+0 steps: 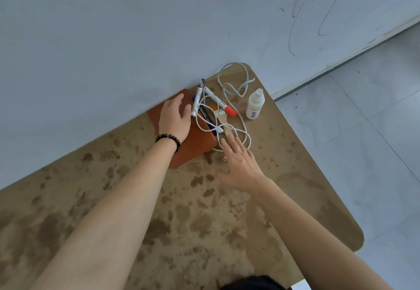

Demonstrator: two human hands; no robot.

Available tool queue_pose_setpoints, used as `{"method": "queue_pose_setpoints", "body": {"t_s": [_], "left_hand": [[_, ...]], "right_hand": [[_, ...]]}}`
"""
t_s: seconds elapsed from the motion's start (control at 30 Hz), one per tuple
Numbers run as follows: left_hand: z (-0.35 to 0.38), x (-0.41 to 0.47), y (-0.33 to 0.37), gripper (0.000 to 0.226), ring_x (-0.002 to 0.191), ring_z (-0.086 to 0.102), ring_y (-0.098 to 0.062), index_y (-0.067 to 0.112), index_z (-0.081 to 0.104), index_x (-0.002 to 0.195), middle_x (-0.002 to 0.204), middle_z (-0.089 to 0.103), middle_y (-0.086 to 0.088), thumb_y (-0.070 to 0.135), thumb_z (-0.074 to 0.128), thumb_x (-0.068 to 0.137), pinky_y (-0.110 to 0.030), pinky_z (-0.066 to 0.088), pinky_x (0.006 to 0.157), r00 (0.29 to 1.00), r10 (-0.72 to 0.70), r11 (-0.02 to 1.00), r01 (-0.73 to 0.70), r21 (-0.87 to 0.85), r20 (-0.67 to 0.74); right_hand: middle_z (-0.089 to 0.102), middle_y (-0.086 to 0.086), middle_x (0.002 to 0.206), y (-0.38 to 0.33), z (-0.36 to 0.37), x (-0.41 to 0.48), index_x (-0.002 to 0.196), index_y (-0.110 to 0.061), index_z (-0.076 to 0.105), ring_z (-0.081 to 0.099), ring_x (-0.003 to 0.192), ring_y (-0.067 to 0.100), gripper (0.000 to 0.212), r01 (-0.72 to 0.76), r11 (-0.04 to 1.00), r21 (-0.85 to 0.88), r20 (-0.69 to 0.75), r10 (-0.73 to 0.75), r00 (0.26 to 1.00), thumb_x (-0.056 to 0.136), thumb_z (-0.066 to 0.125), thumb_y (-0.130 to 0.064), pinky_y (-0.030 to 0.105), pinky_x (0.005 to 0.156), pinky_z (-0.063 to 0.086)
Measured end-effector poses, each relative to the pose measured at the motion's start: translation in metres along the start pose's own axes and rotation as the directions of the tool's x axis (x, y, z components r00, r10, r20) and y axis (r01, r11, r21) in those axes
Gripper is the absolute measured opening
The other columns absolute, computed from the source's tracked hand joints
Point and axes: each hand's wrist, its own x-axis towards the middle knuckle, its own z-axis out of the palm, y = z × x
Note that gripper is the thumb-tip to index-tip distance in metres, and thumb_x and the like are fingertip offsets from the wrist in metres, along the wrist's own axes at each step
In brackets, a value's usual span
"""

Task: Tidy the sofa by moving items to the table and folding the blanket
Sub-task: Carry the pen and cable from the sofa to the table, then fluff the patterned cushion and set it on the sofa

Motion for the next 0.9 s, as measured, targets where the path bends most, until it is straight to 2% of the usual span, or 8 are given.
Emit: {"method": "queue_pose_setpoints", "body": {"t_s": [0.13,0.23,0.33,0.47,0.63,0.73,0.8,0.9], "left_hand": [[-0.069,-0.070,0.008,0.042,0.120,0.054,-0.012,0.016,0.050,0.140,0.134,0.054,-0.001,0.031,0.045,0.101,-0.034,0.043,0.106,0.996,-0.009,0.983,-0.008,-0.181,-0.094],[-0.123,-0.160,0.003,0.043,0.122,0.052,-0.007,0.018,0.049,0.140,0.137,0.054,0.002,0.033,0.049,0.100,-0.027,0.044,0.104,0.990,0.001,0.950,-0.044,-0.309,-0.138],[-0.174,-0.266,-0.014,0.044,0.116,0.055,-0.001,0.018,0.049,0.139,0.130,0.058,0.006,0.036,0.051,0.099,-0.018,0.047,0.096,0.977,-0.012,0.924,-0.071,-0.375,-0.215],[-0.214,-0.379,-0.046,0.041,0.109,0.058,0.001,0.021,0.052,0.134,0.120,0.061,0.012,0.032,0.053,0.094,-0.009,0.046,0.086,0.953,-0.152,0.824,-0.025,-0.565,-0.264],[-0.223,-0.456,-0.078,0.037,0.105,0.060,0.000,0.024,0.056,0.126,0.113,0.066,0.005,0.032,0.055,0.090,-0.007,0.046,0.085,0.891,-0.351,0.696,0.043,-0.717,-0.287],[-0.230,-0.488,-0.088,0.036,0.108,0.059,0.001,0.029,0.055,0.126,0.114,0.065,0.013,0.033,0.055,0.091,-0.017,0.051,0.088,0.825,-0.456,0.637,0.041,-0.770,-0.334],[-0.233,-0.509,-0.091,0.036,0.106,0.060,0.000,0.029,0.056,0.126,0.113,0.064,0.014,0.033,0.056,0.090,-0.019,0.051,0.088,0.751,-0.530,0.630,0.038,-0.776,-0.394],[-0.231,-0.543,-0.088,0.038,0.106,0.061,-0.002,0.024,0.057,0.128,0.112,0.066,0.011,0.029,0.059,0.090,-0.024,0.053,0.085,0.597,-0.623,0.649,0.035,-0.760,-0.505]], "right_hand": [[0.031,0.002,0.159,-0.037,-0.039,-0.024,0.151,-0.021,0.035,0.025,0.148,0.022,0.058,0.077,0.984,0.163,-0.258,-0.033,0.965,0.101,0.043,-0.049,0.044,0.117,0.029],[0.056,-0.008,0.134,-0.077,-0.054,-0.071,0.138,-0.026,0.053,0.051,0.120,0.009,0.044,0.151,0.934,0.324,-0.362,-0.026,0.932,0.103,0.038,-0.048,0.035,0.102,0.045],[0.065,-0.019,0.114,-0.115,-0.054,-0.144,0.125,-0.029,0.063,0.060,0.101,0.002,0.033,0.277,0.849,0.450,-0.483,-0.029,0.875,0.103,0.043,-0.045,0.030,0.089,0.051],[0.068,-0.014,0.113,-0.154,-0.027,-0.244,0.121,-0.029,0.064,0.065,0.102,0.006,0.027,0.380,0.738,0.558,-0.540,-0.025,0.841,0.099,0.051,-0.037,0.019,0.084,0.052],[0.069,-0.013,0.116,-0.169,0.013,-0.304,0.119,-0.033,0.065,0.066,0.105,0.004,0.029,0.342,0.779,0.526,-0.428,-0.105,0.898,0.092,0.055,-0.040,0.010,0.082,0.049],[0.067,-0.019,0.116,-0.174,0.018,-0.307,0.121,-0.039,0.061,0.066,0.107,0.005,0.033,0.375,0.794,0.479,-0.376,-0.200,0.905,0.089,0.058,-0.042,0.012,0.083,0.050],[0.067,-0.019,0.117,-0.176,0.017,-0.304,0.127,-0.039,0.057,0.066,0.106,0.004,0.040,0.411,0.791,0.454,-0.330,-0.279,0.902,0.087,0.061,-0.041,0.014,0.081,0.053],[0.066,-0.017,0.117,-0.181,0.014,-0.297,0.133,-0.036,0.052,0.063,0.109,0.003,0.052,0.468,0.779,0.417,-0.236,-0.404,0.884,0.083,0.064,-0.044,0.012,0.081,0.052]]}}
